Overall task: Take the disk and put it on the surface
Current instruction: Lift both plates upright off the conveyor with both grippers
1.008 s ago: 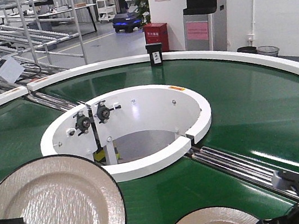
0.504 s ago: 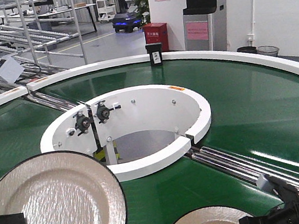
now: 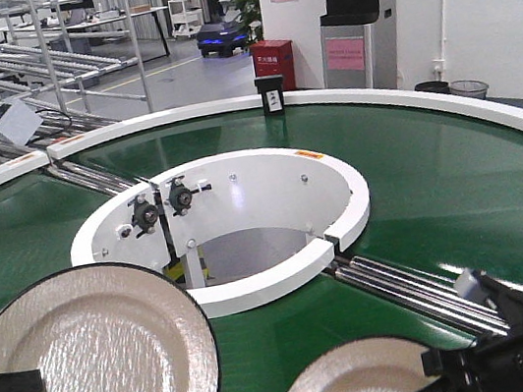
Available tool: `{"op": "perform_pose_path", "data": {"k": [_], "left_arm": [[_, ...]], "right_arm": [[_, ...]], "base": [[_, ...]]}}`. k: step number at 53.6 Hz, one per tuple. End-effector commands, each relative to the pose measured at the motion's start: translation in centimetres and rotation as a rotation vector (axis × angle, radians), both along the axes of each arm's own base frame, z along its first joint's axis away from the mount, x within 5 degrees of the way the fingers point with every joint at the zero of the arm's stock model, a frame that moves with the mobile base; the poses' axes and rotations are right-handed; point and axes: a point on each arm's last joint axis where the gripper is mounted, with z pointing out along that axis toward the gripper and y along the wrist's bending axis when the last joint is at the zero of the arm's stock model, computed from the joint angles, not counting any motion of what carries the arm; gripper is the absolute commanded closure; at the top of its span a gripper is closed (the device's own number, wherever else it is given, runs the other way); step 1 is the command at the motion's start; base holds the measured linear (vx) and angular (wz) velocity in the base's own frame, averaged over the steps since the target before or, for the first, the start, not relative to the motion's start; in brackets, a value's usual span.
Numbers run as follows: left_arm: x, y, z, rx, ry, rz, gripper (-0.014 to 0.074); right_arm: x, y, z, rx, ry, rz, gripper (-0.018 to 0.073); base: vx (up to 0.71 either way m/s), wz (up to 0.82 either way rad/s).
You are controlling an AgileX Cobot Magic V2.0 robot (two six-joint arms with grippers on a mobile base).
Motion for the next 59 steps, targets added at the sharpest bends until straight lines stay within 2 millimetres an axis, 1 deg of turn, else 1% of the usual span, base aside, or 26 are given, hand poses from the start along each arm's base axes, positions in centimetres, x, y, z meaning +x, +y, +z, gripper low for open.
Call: {"op": "perform_pose_path", "data": {"k": [1, 10, 18, 23, 28, 36, 40, 43, 49, 59], "left_arm": [[0.1, -0.4, 2.8, -0.103, -0.102, 0.053, 0.0601], [0.2, -0.2, 2.8, -0.131, -0.07, 0.089, 0.0601], [0.2, -0.3, 2.7, -0.14, -0.057, 0.094, 0.0597], [0.3, -1.1, 2.7, -0.144, -0.05, 0.069, 0.0598], [0.4, -2.1, 2.7, -0.132, -0.051, 0.046, 0.0598], [0.5, -3.0, 2.1, -0.132, -0.028, 0.051, 0.0598], [0.3, -3.9, 1.5, -0.182, 0.024, 0.056, 0.0598], [0.2, -4.6, 1.0, -0.225, 0.062, 0.058, 0.0598], [-0.1, -6.0, 0.5, -0.316, 0.125, 0.06, 0.0598], [-0.1, -7.5, 0.9, -0.402, 0.139, 0.045, 0.0598]], "right_arm": [[-0.7, 0.5, 4.8, 0.124, -0.077, -0.056, 0.0567], [-2.2, 0.5, 7.9, 0.186, -0.102, -0.117, 0.0567], [-2.6, 1.0, 11.5, 0.258, -0.148, -0.095, 0.0567], [-2.7, 2.2, 14.4, 0.312, -0.188, -0.018, 0.0567], [-2.4, 2.9, 17.2, 0.347, -0.244, -0.017, 0.0567], [-2.1, 3.0, 22.0, 0.413, -0.349, -0.036, 0.0567], [-2.2, 2.9, 23.6, 0.431, -0.375, -0.046, 0.0567], [-2.2, 2.9, 24.1, 0.435, -0.385, -0.06, 0.0567], [-1.8, 2.7, 24.0, 0.431, -0.391, -0.088, 0.0567], [-1.5, 2.7, 23.7, 0.447, -0.357, -0.104, 0.0567]], "base": [[0.0, 0.0], [0.0, 0.0], [0.0, 0.0], [0.0, 0.0], [0.0, 0.0], [0.0, 0.0], [0.0, 0.0], [0.0, 0.0], [0.0, 0.0], [0.0, 0.0]]}}
